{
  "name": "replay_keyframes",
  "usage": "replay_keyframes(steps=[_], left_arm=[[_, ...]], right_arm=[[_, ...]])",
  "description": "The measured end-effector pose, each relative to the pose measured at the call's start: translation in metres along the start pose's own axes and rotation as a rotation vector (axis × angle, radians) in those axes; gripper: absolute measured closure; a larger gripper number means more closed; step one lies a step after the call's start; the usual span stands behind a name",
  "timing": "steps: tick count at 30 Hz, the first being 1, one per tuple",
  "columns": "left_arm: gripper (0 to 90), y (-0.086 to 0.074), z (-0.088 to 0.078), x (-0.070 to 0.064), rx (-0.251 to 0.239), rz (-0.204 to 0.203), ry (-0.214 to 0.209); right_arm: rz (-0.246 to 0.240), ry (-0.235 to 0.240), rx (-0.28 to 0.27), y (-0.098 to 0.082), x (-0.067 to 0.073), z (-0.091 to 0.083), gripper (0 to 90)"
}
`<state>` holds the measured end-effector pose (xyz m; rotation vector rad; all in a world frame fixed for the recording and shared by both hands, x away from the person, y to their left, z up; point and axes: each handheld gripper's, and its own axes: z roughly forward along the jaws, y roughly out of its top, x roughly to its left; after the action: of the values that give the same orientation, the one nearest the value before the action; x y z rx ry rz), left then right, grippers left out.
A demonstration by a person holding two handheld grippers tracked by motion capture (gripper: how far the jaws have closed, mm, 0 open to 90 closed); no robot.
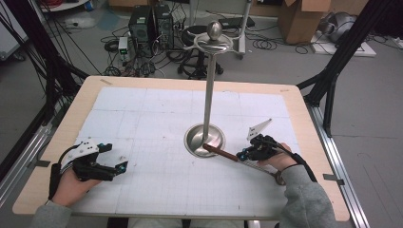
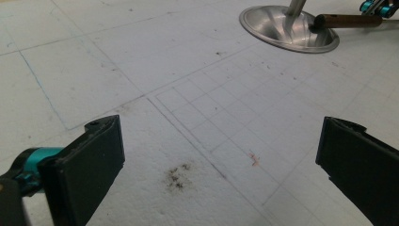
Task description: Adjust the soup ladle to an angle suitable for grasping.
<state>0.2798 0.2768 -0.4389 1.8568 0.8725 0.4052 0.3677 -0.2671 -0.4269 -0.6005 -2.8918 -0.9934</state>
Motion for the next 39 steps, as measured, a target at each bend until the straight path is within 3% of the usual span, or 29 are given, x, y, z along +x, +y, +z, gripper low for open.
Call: replay_keyframes(steps=[10,20,28,33,37,39], left_arm=[[2.2,0.000,0.000,0.000,0.001,-0.001,0.001],[2.2,0.000,0.000,0.000,0.002,-0.001,0.000],[2.2,0.000,0.000,0.000,0.001,-0.001,-0.002],[2.2,0.000,0.000,0.000,0.002,-0.002,-0.003],[2.2,0.000,0.000,0.000,0.003,-0.004,-0.004],[2.2,0.000,0.000,0.000,0.004,-0.002,-0.004]], right_arm=[[-0.037,0.040,0.029,0.001,0.005,0.003,90.0],[-0.098,0.032,0.074,0.005,0.017,0.005,90.0],[-0.111,0.038,0.119,0.009,0.025,0.005,90.0],[-0.131,0.011,0.112,0.010,0.028,0.002,90.0],[-0.144,-0.050,0.074,0.012,0.032,-0.013,89.7],[-0.158,-0.062,0.052,0.013,0.035,-0.020,84.5]])
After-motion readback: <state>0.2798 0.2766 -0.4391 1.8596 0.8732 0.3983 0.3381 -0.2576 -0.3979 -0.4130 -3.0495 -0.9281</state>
